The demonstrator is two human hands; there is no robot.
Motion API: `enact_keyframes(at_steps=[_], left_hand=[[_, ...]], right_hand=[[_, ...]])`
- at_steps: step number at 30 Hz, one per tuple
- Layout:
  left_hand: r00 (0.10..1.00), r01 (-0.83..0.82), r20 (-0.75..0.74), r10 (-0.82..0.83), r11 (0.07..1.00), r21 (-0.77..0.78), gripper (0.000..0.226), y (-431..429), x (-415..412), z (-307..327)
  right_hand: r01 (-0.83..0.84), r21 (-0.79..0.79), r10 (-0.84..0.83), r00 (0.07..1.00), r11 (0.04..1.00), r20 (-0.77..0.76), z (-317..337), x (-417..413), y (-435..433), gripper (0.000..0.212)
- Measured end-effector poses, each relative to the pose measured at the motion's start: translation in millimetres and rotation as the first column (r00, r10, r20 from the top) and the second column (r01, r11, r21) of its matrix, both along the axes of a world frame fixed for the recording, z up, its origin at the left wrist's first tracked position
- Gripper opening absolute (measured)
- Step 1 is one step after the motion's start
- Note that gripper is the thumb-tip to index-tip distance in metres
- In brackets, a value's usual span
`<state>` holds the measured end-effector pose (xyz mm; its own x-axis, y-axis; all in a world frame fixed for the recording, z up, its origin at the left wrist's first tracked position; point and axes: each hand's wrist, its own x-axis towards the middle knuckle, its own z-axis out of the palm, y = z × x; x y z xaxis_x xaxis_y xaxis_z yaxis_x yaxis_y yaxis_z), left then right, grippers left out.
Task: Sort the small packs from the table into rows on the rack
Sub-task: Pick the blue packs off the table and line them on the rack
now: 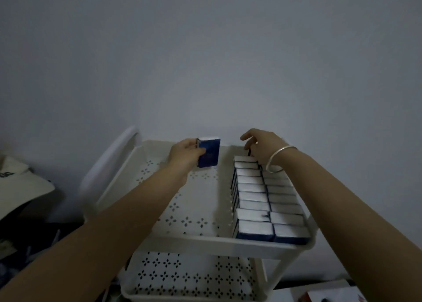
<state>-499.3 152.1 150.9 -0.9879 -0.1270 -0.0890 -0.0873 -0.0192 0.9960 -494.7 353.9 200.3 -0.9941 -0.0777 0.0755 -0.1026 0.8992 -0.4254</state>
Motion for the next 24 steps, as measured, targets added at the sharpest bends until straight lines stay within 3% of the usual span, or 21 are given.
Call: enact_keyframes(at_steps=[3,8,11,15,18,21,24], left_hand=[[0.995,0.035,-0.088,-0.051,0.984,-0.173,0.020,18.3,-6.3,2.1],[0.950,0.312,0.037,-0.310,0.939,-0.147,0.017,47.4,-9.6,-8.3],[0.920,0.388,0.108,-0.376,0.912,-0.131,0.023,55.0,-9.9,-12.3],[0.907,0.395,0.178,-0.382,0.918,-0.038,0.049,52.2,-13.5,-17.2],[0.905,0.402,0.177,-0.387,0.914,-0.057,0.049,53.9,-11.6,-19.5],[0.930,0.360,0.144,-0.337,0.915,-0.183,0.052,57.1,-1.9,-10.8],[0.976,0.209,0.023,-0.215,0.910,-0.359,0.050,46.3,13.3,8.6]], right_hand=[[0.005,-0.067,-0.006,1.000,0.998,-0.019,0.0,-2.3,1.3,0.039],[0.027,-0.206,-0.035,0.999,0.978,-0.038,0.9,-4.1,5.5,0.044],[0.025,-0.280,-0.047,0.996,0.960,-0.071,2.4,-5.0,4.9,0.048],[0.041,-0.374,-0.066,0.996,0.926,-0.055,2.6,-9.0,5.7,0.049],[0.031,-0.382,-0.045,0.999,0.924,-0.029,-0.1,-9.3,4.8,0.049],[0.028,-0.378,-0.043,0.999,0.925,-0.033,0.2,-7.4,3.0,0.051],[0.027,-0.394,-0.089,0.986,0.919,-0.139,9.3,6.1,-1.1,0.050]])
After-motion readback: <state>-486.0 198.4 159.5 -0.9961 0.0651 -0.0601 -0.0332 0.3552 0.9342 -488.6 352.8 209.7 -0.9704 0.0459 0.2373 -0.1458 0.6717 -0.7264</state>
